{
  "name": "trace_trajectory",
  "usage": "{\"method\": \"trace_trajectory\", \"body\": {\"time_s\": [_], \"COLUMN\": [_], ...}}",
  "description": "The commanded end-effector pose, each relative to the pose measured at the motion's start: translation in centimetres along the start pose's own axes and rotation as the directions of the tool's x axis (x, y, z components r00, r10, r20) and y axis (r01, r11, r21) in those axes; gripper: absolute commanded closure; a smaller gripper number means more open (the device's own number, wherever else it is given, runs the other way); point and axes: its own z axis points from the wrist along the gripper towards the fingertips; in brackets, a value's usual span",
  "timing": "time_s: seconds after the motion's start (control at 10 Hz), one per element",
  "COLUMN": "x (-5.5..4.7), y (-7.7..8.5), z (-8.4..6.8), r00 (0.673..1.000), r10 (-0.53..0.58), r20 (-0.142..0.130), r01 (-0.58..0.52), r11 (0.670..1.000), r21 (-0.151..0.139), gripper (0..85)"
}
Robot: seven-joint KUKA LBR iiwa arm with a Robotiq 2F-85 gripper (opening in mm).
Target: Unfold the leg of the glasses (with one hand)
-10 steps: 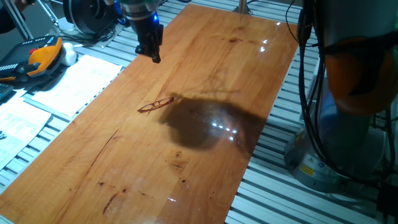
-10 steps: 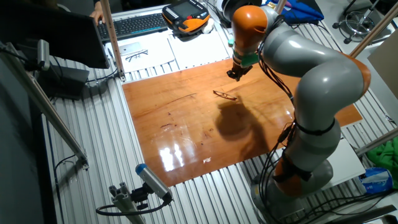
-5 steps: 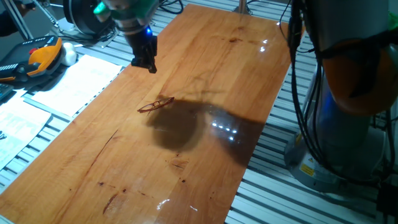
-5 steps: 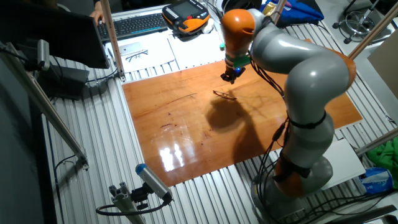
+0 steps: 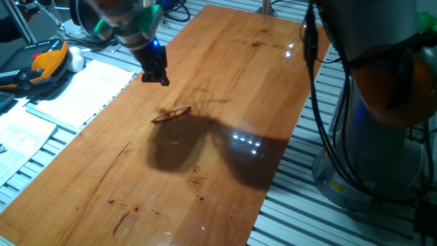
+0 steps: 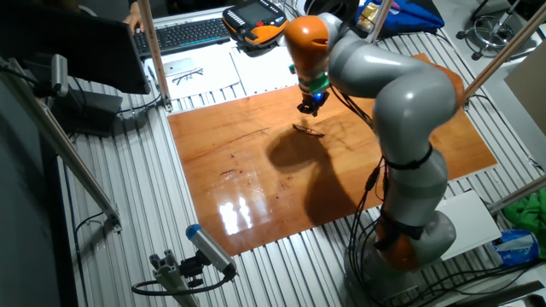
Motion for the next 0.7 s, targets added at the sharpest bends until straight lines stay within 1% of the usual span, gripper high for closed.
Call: {"method": "trace_trajectory", "body": {"time_s": [0.0, 0.2, 0.3, 0.5, 0.6], "x": [-0.1, -0.4, -0.5, -0.7, -0.7], "y": [0.0, 0.1, 0.4, 0.8, 1.0], "z": [0.3, 1.0, 1.5, 2.2, 2.5], "r00": [1.0, 0.999, 0.998, 0.996, 0.996], "r10": [-0.012, -0.038, -0.062, -0.081, -0.089], "r20": [-0.007, -0.016, -0.019, -0.022, -0.026], "r01": [0.012, 0.038, 0.063, 0.082, 0.091], "r11": [1.0, 0.999, 0.997, 0.995, 0.993], "r21": [0.003, 0.022, 0.045, 0.062, 0.079], "gripper": [85.0, 85.0, 85.0, 85.0, 85.0]}}
